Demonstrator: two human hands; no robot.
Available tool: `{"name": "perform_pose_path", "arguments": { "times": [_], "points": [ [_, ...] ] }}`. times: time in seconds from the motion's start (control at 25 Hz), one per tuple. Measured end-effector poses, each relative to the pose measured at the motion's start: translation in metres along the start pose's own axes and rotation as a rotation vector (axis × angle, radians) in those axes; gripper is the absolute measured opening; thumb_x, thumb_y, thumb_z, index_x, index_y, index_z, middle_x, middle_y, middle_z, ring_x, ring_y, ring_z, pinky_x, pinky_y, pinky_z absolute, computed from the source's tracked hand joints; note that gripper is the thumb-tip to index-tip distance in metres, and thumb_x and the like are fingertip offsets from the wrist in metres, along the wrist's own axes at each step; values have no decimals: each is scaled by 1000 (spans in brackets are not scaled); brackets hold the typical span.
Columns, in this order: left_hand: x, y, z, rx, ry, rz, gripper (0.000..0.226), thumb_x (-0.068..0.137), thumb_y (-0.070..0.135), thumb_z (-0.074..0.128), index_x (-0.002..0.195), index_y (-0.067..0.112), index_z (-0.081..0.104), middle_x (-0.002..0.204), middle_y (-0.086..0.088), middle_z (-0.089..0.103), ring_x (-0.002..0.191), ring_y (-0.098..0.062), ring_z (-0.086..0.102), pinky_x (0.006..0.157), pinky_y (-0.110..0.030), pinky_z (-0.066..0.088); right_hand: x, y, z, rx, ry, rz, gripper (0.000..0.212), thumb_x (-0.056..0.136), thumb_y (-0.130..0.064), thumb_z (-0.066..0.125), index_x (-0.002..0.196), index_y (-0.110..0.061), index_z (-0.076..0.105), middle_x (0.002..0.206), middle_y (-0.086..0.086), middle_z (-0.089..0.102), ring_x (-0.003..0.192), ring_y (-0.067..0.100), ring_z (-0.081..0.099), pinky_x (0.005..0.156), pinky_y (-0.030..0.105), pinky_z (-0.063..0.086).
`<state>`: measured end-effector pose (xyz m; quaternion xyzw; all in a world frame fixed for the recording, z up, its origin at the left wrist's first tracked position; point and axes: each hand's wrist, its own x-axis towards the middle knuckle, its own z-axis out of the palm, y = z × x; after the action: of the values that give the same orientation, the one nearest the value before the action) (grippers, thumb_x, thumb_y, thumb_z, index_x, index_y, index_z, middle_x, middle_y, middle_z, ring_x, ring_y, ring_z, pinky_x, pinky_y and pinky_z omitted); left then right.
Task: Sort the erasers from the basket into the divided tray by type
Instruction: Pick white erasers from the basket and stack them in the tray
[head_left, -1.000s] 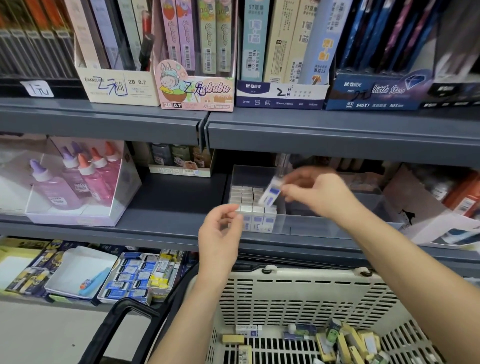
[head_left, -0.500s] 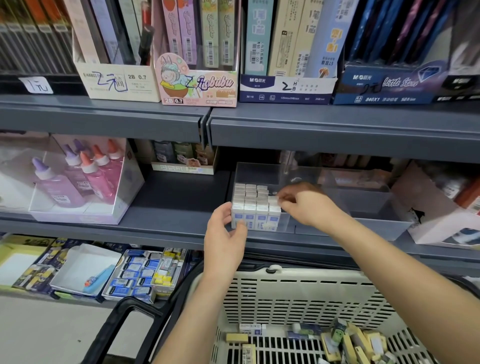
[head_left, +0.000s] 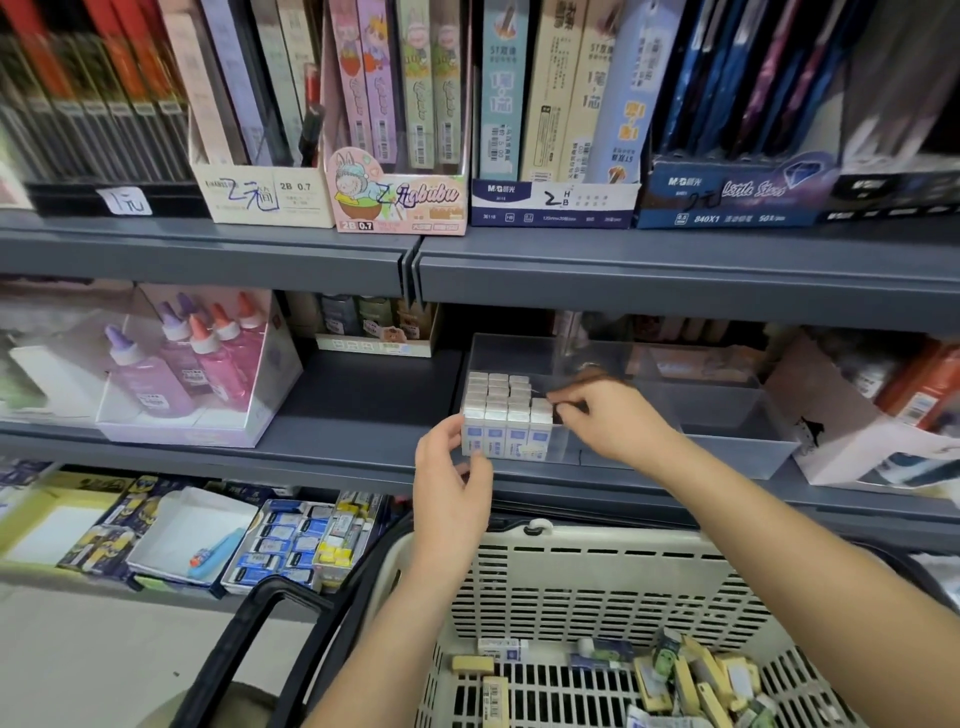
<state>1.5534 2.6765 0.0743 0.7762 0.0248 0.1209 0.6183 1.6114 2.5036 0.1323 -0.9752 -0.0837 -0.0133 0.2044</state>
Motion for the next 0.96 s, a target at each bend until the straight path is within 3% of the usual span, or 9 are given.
{"name": "perform_pose_path", "arguments": {
  "times": [0.08,0.2,0.32,0.44,0.52,0.6,0.68,0.8,0.96],
  "points": [
    [-14,6,3,33,16,48,28,92,15,52,118,25,50,117,7,51,99,-6,56,86,-23,49,-17,4,-6,68,96,-17,28,93,-20,49,115,-21,66,121,-2,63,103,13,59,90,19,41],
    [-50,5,12,8,-53,139,28,90,12,53,99,38,52,100,11,56,88,0,56,74,-14,47,-63,12,-6,182,160,-140,23,89,-18,56,108,-21,69,92,-13,61,77,-8,52,71,2,32],
    [-81,-15,20,97,-274,109,18,91,17,54,91,34,57,86,13,61,80,6,57,69,-8,45,-115,25,14,238,49,-208,15,87,-24,59,96,-25,71,80,-17,59,77,-9,53,69,3,37],
    [-90,-46,26,189,-436,-59,15,92,15,55,87,29,59,80,16,59,75,6,55,72,-11,43,-149,47,57,107,-172,-176,18,91,-30,54,97,-23,70,86,-17,62,77,-8,55,77,13,46],
    [-93,-71,30,277,-490,-216,11,92,16,55,86,26,58,81,15,58,82,-4,57,79,-21,47,-162,64,92,8,-301,-107,21,93,-29,50,101,-23,69,101,-10,66,89,2,59,85,24,47],
    [-97,-94,29,374,-490,-327,9,93,17,54,87,23,58,83,13,57,86,-11,58,84,-30,50,-167,74,120,-8,-352,-26,24,93,-25,48,106,-20,67,109,-5,65,96,11,60,84,25,47],
    [-102,-112,25,444,-470,-381,12,92,14,53,100,15,62,90,7,60,84,-14,59,82,-33,52,-166,76,139,-2,-375,7,24,93,-21,48,109,-18,66,110,-1,65,98,16,61,83,31,50],
    [-106,-129,16,646,-499,-325,32,92,12,52,122,17,57,113,-1,62,79,-11,59,73,-27,51,-163,72,161,-33,-414,1,27,92,-21,47,114,-19,63,118,0,62,105,20,59,86,35,51],
    [-109,-142,16,894,-568,-171,48,92,12,50,138,21,42,138,0,46,122,-21,44,99,-38,43,-167,85,166,-62,-447,-7,28,92,-21,48,118,-20,60,122,2,59,107,19,58,89,34,49]
  ]
}}
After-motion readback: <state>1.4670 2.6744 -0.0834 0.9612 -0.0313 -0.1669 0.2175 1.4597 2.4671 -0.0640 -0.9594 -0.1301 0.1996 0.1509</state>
